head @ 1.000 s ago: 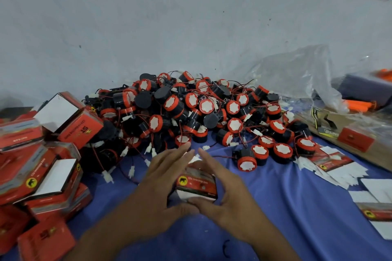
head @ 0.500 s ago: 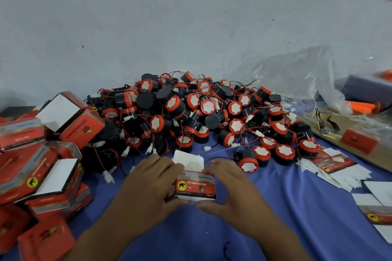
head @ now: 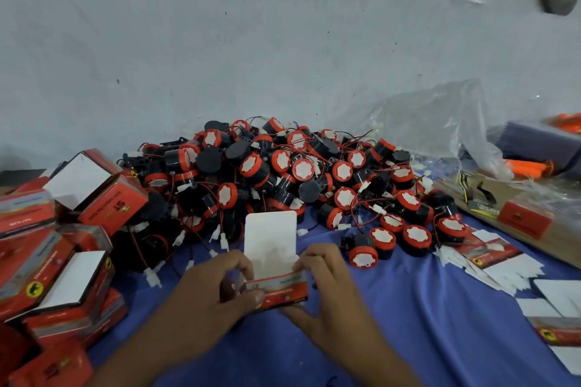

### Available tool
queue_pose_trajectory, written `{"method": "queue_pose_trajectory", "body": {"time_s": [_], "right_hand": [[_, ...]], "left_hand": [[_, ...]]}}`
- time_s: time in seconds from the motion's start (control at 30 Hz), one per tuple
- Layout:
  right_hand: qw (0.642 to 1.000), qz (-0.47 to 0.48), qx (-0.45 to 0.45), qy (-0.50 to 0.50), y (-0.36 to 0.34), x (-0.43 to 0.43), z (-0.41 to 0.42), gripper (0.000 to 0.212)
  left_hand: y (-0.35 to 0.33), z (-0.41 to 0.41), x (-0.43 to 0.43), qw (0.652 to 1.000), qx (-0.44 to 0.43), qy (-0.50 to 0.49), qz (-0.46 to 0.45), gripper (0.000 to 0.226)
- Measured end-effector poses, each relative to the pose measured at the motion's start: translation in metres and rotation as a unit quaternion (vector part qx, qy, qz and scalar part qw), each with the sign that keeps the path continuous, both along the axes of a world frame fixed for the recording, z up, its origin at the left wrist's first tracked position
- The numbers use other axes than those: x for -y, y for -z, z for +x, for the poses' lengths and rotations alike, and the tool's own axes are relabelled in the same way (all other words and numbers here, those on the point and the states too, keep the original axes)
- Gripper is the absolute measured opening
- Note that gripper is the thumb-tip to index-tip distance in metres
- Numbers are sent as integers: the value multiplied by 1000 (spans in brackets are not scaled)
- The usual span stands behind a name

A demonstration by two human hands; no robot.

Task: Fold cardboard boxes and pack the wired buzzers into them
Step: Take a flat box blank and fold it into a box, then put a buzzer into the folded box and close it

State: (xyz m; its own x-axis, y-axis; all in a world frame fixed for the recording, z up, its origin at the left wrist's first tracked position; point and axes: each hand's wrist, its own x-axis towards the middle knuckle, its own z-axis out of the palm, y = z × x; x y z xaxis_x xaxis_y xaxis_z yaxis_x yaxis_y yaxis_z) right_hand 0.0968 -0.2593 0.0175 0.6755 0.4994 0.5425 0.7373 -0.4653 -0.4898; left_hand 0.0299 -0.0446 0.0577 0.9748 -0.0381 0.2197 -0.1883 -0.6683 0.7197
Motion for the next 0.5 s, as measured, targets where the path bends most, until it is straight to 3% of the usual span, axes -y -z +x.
{"method": "queue_pose_trajectory", "body": {"time_s": [0.1,0.17,0.3,0.43,0.5], "right_hand": [[979,109,-170,0,7,-8,-1,98],[972,85,-216,-19,17,-16,-1,107],[982,-122,-109,-94,28,-36,-1,80],[986,-108,-74,-101,27,-39,0,38],[986,-106,-71,-103,28,-40,-2,42]], "left_hand": [[4,3,-12,994,63,-84,-31,20],[8,7,-17,980,102,-155,-67,21],[35,15,-17,972,84,-178,-132,32],[56,20,-16,963,58,-122,-231,44],[63,23,-18,943,64,-103,-309,45]]}}
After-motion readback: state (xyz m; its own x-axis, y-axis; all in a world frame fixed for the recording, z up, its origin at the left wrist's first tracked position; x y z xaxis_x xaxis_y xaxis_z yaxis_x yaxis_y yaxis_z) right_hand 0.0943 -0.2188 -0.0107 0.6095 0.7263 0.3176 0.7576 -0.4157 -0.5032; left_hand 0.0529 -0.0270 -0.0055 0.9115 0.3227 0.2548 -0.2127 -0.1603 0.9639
